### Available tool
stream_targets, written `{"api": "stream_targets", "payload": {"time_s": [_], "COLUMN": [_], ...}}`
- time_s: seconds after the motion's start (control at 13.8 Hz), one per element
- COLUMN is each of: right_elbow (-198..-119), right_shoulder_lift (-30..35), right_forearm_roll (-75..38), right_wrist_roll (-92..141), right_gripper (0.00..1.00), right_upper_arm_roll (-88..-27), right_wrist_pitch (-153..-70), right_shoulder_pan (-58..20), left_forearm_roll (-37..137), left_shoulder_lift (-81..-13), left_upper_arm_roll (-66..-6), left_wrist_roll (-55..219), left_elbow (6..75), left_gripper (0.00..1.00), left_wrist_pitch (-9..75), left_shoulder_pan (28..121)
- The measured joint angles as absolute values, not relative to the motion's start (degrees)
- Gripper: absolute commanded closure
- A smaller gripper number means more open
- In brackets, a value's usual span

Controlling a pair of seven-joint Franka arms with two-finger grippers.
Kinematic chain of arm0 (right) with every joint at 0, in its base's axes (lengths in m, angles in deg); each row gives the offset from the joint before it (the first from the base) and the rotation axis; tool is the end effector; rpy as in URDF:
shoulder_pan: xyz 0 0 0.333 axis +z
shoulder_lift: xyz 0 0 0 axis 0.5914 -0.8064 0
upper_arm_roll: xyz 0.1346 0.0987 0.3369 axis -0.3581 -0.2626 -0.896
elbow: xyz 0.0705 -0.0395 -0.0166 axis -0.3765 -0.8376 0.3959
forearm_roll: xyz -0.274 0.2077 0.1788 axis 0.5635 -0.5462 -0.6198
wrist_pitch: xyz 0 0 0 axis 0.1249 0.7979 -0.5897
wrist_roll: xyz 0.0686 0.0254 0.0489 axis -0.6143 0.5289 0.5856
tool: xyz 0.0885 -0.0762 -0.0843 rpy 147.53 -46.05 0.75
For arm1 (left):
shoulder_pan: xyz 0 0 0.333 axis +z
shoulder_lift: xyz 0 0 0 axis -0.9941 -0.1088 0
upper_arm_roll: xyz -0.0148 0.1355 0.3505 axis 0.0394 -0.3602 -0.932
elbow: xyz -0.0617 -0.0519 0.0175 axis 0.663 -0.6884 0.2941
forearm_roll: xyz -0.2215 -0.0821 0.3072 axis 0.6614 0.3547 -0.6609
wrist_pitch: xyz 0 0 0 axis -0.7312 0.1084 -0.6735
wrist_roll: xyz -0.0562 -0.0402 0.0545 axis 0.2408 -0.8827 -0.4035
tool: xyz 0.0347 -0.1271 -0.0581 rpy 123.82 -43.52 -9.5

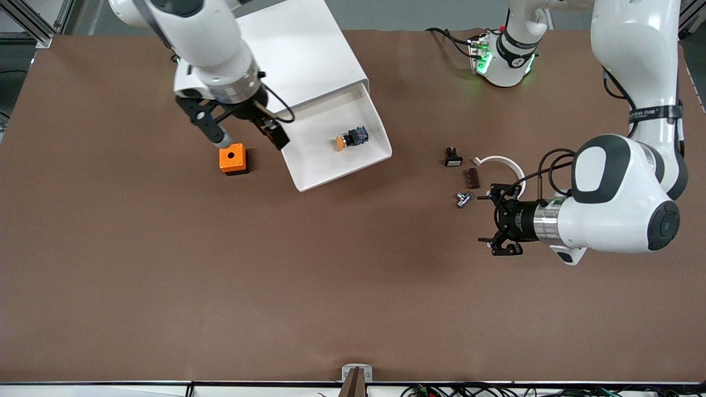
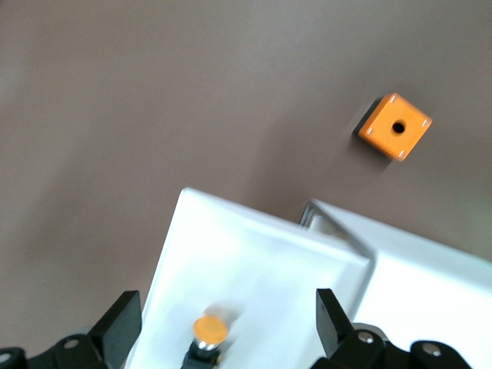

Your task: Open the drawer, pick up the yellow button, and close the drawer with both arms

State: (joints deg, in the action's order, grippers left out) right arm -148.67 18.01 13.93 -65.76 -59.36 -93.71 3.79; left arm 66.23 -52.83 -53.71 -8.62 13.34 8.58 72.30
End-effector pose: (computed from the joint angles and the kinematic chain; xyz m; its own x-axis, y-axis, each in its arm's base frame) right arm 0.4847 0.3727 0.5871 0.6517 -0.7555 -0.0672 -0.7578 -0.6523 -0.0152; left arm 0.6866 -0.2061 0.4534 -0.0367 0.9191 -0.3923 0.9627 -0.0728 -0.2607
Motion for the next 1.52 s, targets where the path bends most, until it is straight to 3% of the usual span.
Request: {"api": "stream_targets", "payload": {"time_s": [0.58,1.52], "right_elbow": [-150.7,-150.9], "right_shoulder_lift": [12.6,4.0], "right_forearm_roll": [13.8,15.2], "right_wrist_roll": [-82.4,-95.1], "right_gripper": [0.00,0.00], "right_upper_arm_roll": [-59.2,-58.9], "right_wrist_pitch": [-102.4,-108.8], "right_shoulder_pan": [12.7,19.6], "left_forearm_roll": [62.3,47.0], "left_shoulder_lift": [-49.8,-45.4], "left_upper_arm_roll": [-53.2,-42.5], "left_wrist_roll": [16.3,25.7], "left_elbow": [13.8,19.3], "left_gripper": [0.00,0.00], "left_wrist_pitch": [8.4,8.8], "left_shoulder_pan": [71.7,70.3]}}
